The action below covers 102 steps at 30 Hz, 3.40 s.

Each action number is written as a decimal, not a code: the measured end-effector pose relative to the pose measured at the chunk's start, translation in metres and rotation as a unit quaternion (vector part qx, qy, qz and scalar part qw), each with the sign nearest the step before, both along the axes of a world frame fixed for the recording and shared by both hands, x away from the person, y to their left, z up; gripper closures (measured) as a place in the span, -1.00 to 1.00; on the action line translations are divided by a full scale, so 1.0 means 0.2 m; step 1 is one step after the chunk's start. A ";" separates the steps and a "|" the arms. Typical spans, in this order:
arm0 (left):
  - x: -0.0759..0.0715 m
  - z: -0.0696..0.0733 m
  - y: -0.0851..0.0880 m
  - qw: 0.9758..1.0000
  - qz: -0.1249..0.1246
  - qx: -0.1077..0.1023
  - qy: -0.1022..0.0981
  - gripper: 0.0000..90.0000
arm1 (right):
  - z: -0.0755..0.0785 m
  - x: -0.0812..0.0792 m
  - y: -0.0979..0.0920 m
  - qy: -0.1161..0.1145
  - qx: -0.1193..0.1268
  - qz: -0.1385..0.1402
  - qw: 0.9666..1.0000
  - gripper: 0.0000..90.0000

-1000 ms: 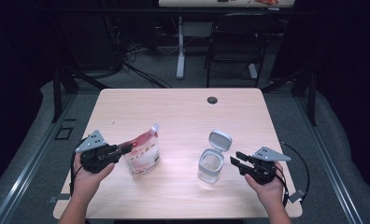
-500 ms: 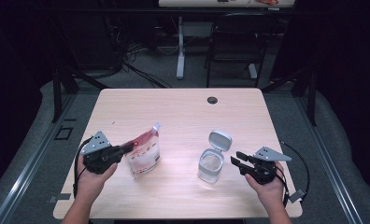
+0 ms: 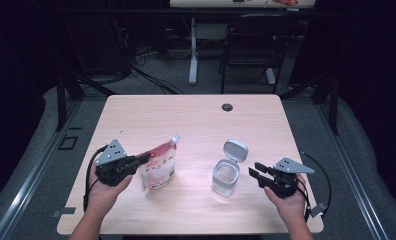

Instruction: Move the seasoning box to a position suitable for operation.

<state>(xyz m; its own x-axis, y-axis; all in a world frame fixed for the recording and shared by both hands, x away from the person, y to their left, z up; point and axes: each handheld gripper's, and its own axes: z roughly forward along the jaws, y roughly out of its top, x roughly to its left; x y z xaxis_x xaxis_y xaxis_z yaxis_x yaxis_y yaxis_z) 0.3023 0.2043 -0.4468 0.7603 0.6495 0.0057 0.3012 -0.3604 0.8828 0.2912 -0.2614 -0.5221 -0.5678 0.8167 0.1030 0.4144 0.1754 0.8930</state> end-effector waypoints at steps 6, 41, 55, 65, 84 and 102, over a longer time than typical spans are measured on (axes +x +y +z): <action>-0.01 0.03 -0.06 1.000 -0.022 -0.006 -0.006 1.00 | 0.00 -0.01 -0.01 0.000 0.000 -0.003 1.000 0.44; 0.00 -0.05 -0.22 0.994 -0.106 -0.021 0.010 1.00 | 0.00 -0.06 -0.06 -0.003 0.002 -0.020 1.000 0.44; -0.02 -0.07 -0.18 0.995 -0.094 -0.025 0.010 0.91 | 0.01 -0.03 -0.04 -0.008 0.002 -0.013 1.000 0.44; -0.04 -0.09 -0.15 0.996 -0.080 -0.028 0.019 0.69 | 0.04 -0.03 -0.03 -0.027 -0.003 -0.012 1.000 0.54; -0.11 -0.23 -0.05 0.998 -0.040 -0.032 0.041 0.52 | 0.15 -0.06 0.02 -0.055 0.014 0.020 0.998 0.65; -0.13 -0.33 0.02 0.999 -0.015 -0.028 0.037 0.39 | 0.16 -0.06 0.06 -0.050 0.017 0.036 0.998 0.63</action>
